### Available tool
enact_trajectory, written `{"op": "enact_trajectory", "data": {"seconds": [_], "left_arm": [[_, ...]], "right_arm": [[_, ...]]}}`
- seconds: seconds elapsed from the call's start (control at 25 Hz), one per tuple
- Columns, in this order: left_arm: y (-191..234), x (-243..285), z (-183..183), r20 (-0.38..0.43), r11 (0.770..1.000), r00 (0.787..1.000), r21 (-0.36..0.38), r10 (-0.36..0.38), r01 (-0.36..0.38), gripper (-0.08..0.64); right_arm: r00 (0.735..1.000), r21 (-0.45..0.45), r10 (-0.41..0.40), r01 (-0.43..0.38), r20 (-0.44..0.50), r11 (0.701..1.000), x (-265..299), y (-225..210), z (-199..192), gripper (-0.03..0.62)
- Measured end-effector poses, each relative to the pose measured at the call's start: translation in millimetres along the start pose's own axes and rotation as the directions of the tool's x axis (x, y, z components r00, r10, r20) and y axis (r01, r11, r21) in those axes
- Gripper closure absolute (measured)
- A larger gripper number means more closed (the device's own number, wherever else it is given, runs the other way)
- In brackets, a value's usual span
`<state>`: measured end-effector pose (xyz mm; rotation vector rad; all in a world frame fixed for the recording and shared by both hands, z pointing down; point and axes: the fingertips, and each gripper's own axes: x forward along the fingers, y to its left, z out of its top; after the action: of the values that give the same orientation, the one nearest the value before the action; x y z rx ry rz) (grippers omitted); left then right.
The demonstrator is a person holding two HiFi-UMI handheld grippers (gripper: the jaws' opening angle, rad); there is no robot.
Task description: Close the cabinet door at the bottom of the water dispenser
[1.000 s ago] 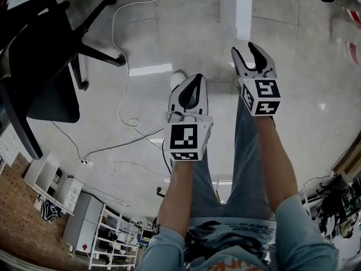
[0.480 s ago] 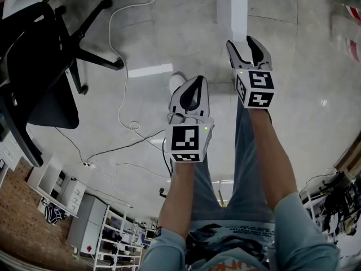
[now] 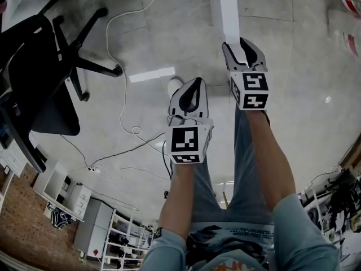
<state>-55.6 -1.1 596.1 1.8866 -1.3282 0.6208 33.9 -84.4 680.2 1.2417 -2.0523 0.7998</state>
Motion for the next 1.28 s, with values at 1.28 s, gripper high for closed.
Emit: {"op": "enact_trajectory", "data": {"seconds": [1.28], "left_arm": [[-98.3, 82.6, 16.2, -0.016, 0.999, 0.999, 0.009, -0.040, 0.040, 0.549]], "right_arm": [[0.998, -0.051, -0.038, 0.040, 0.042, 0.998, -27.6, -126.6, 4.9, 0.405]]}}
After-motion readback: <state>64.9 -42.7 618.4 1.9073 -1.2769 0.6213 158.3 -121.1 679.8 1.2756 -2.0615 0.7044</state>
